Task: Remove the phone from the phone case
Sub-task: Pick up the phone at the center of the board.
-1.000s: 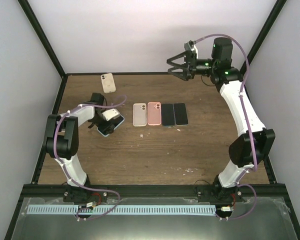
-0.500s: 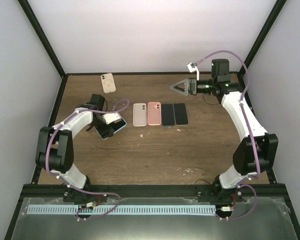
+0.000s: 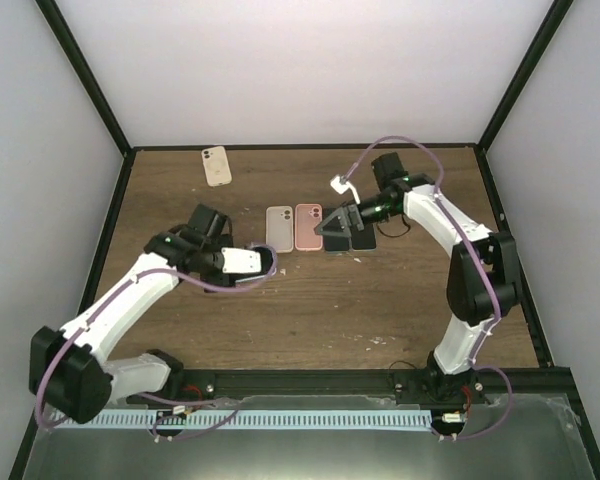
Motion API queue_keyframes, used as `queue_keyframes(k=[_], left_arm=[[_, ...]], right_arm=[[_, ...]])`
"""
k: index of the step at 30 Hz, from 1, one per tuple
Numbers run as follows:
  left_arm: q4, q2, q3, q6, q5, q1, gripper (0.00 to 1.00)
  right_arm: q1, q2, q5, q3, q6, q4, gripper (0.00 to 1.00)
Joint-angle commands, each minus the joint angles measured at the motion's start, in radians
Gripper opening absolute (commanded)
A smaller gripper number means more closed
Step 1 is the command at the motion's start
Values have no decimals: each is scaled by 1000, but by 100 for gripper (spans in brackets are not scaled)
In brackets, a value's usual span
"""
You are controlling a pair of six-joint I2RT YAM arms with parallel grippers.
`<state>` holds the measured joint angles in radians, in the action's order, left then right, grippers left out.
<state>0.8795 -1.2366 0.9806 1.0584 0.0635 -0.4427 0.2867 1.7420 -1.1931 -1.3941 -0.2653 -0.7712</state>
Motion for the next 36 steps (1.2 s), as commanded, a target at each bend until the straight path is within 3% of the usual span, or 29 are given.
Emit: queue_keyframes(k=[1, 8, 20, 36], left_arm=[[-21, 100, -43, 131, -68, -116, 28], [-76, 157, -76, 219, -181, -333, 28], [-108, 157, -53, 278, -234, -449, 28], [-167, 175, -118, 356, -297, -470, 29]], right_arm=[[52, 40, 35, -99, -194, -184, 90], [181, 102, 79, -173, -264, -286, 87], [376, 183, 178, -212, -259, -317, 76], [419, 257, 163, -255, -264, -383, 27]])
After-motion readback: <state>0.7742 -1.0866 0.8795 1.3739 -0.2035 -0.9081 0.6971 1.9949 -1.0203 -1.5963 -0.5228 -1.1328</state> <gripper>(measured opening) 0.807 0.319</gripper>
